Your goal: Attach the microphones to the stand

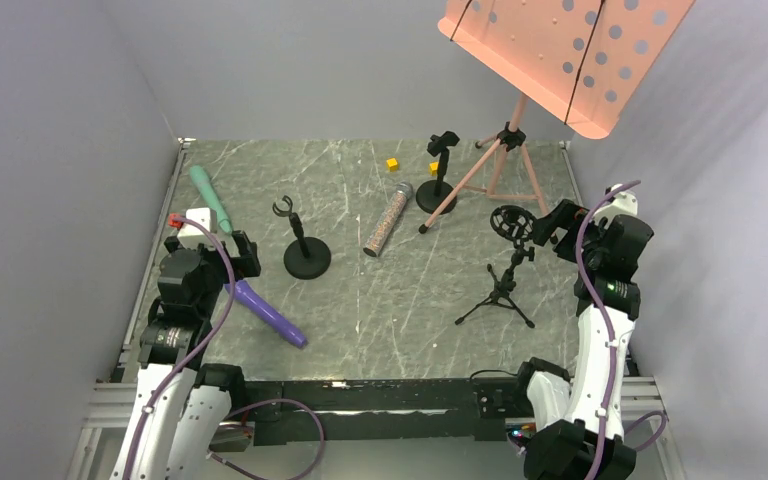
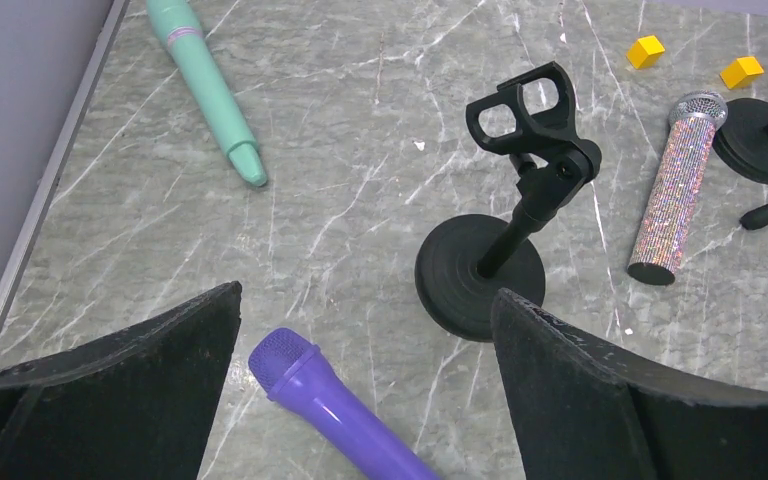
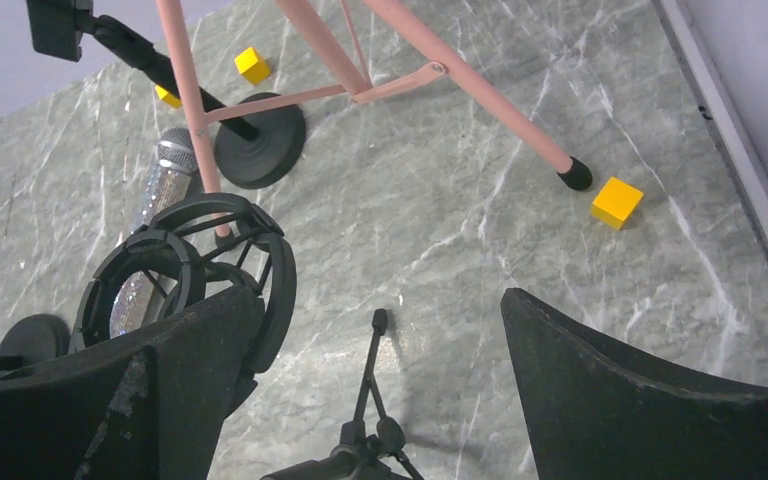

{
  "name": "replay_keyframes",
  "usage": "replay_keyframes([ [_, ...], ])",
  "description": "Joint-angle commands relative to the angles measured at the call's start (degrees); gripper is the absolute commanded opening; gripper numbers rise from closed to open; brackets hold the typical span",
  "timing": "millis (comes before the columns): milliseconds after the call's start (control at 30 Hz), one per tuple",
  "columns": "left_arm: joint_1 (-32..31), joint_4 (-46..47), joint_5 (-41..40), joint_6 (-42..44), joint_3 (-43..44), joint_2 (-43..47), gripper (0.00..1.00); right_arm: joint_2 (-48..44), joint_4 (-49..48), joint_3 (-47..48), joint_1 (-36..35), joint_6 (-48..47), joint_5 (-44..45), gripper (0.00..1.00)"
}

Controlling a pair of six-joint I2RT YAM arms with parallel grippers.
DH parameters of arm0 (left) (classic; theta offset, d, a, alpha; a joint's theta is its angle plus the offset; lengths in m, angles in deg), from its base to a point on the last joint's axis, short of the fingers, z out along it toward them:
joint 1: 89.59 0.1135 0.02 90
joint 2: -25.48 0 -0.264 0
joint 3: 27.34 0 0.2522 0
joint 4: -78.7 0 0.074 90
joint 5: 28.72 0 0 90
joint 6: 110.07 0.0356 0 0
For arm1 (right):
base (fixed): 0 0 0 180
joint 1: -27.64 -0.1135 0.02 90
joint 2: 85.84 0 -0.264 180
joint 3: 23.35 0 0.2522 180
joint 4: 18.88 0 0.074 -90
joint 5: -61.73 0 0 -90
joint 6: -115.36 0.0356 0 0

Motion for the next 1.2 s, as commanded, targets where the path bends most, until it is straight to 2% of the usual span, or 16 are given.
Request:
replay_keyframes([
  [0, -0.2, 0.1, -0.7, -1.3, 1.8, -0.5, 0.99, -0.2, 2.9, 2.2, 0.0, 0.9, 3.9, 1.0],
  [300, -0.2, -0.6, -0.8, -1.2, 2.5, -2.5, 0.99, 2.9, 5.9, 4.8, 0.1, 0.5, 8.7, 1.0],
  [633, -0.2, 0.1, -0.4, -1.2, 1.6, -1.2, 0.99, -0.7, 3.5, 2.2, 0.1, -2.7, 9.1, 1.0],
  [867, -0.2, 0.2, 0.5, -1.0, 2.1, -2.3, 0.99, -5.4, -1.3, -2.9, 0.1, -7.0, 3.6, 1.0],
  [1167, -0.2, 0.3, 1.1, -1.0, 1.8, -1.1, 0.99, -6.8, -2.1, -4.0, 0.1, -12.0, 3.4, 1.0],
])
